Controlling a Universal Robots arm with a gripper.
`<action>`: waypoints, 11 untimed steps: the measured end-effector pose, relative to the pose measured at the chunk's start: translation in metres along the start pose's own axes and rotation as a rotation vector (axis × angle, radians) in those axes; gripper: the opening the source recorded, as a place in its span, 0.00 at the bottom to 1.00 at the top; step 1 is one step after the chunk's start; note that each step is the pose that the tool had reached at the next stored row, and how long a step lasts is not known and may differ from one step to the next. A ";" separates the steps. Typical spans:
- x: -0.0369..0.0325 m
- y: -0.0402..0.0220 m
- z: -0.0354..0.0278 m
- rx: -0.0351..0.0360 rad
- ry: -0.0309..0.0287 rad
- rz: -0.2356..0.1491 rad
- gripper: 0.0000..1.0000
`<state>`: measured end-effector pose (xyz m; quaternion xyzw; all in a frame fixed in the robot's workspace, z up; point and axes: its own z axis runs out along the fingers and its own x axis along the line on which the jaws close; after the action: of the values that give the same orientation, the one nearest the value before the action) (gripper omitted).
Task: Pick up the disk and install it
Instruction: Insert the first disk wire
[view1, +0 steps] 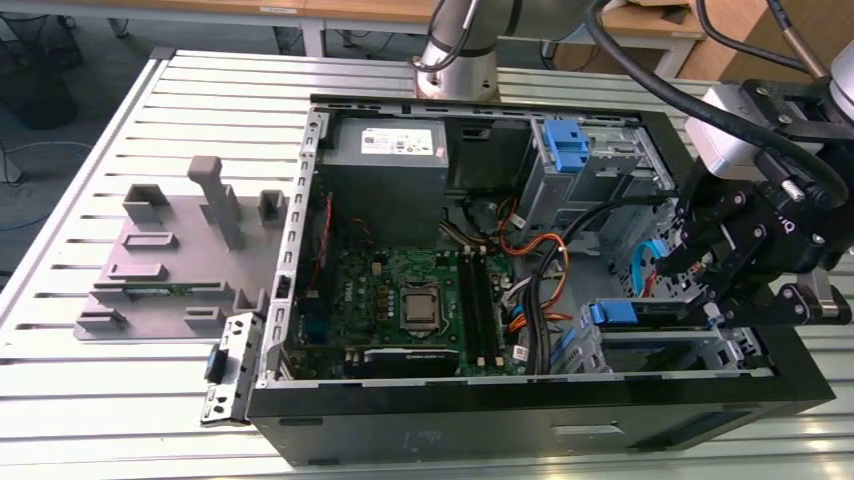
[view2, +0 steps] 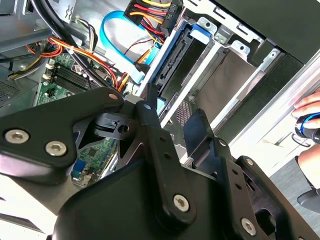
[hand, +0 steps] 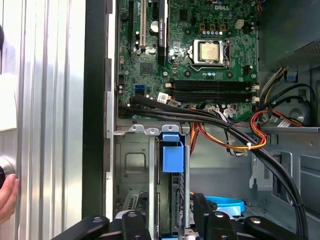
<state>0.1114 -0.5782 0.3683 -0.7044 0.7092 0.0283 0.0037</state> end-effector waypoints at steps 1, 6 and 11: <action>0.0000 0.0000 -0.0001 0.0000 0.0002 0.000 0.48; -0.0001 0.0000 -0.0001 0.0000 0.0001 0.000 0.48; -0.0029 0.0000 0.0000 0.0000 0.0001 0.000 0.48</action>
<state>0.1114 -0.5752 0.3684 -0.7044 0.7092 0.0283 0.0037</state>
